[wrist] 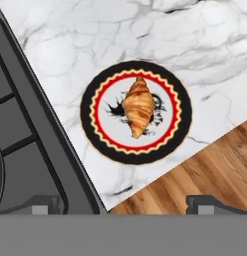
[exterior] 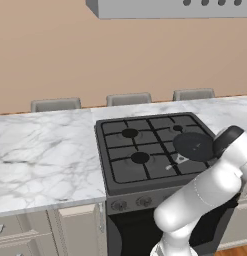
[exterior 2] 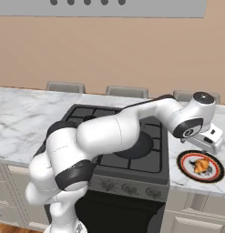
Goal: Pick the croissant and place it on the pan. Then turn on the stove to warm the croissant.
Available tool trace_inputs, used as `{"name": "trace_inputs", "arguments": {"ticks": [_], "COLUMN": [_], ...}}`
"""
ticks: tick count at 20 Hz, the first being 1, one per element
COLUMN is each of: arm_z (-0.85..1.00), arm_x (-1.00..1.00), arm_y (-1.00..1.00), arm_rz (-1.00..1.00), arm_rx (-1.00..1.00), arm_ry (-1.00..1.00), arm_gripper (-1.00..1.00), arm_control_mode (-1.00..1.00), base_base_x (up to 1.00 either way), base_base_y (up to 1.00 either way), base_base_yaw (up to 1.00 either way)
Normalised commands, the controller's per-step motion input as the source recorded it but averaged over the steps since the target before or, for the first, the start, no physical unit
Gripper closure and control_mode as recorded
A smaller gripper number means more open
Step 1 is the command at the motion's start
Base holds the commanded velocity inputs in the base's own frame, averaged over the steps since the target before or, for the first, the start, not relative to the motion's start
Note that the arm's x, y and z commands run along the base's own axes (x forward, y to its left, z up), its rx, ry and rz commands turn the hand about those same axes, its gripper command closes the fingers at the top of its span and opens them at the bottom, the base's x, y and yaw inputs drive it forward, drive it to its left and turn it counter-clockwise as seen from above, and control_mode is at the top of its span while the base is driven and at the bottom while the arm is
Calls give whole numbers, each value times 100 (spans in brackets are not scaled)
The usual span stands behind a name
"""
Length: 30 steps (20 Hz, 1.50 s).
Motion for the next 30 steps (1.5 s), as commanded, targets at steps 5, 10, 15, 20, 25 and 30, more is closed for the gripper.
{"name": "trace_inputs", "arguments": {"ticks": [5, 10, 15, 20, 25, 30], "arm_z": [-12, -21, -27, -10, -30, -32], "arm_x": [11, 9, 2, 3, 0, 0], "arm_y": [-5, -2, -3, -6, -10, 0], "arm_rz": [0, 0, 0, 0, 0, 0], "arm_rx": [4, 2, 3, 5, 7, 4], "arm_ry": [17, 16, 3, -2, -5, 0], "arm_gripper": [-100, -100, -100, -100, -100, -100], "arm_control_mode": [-100, -100, -100, -100, -100, -100], "base_base_x": [0, 0, 0, 0, 0, 0], "base_base_y": [0, 0, 0, 0, 0, 0], "base_base_yaw": [0, 0, 0, 0, 0, 0]}}
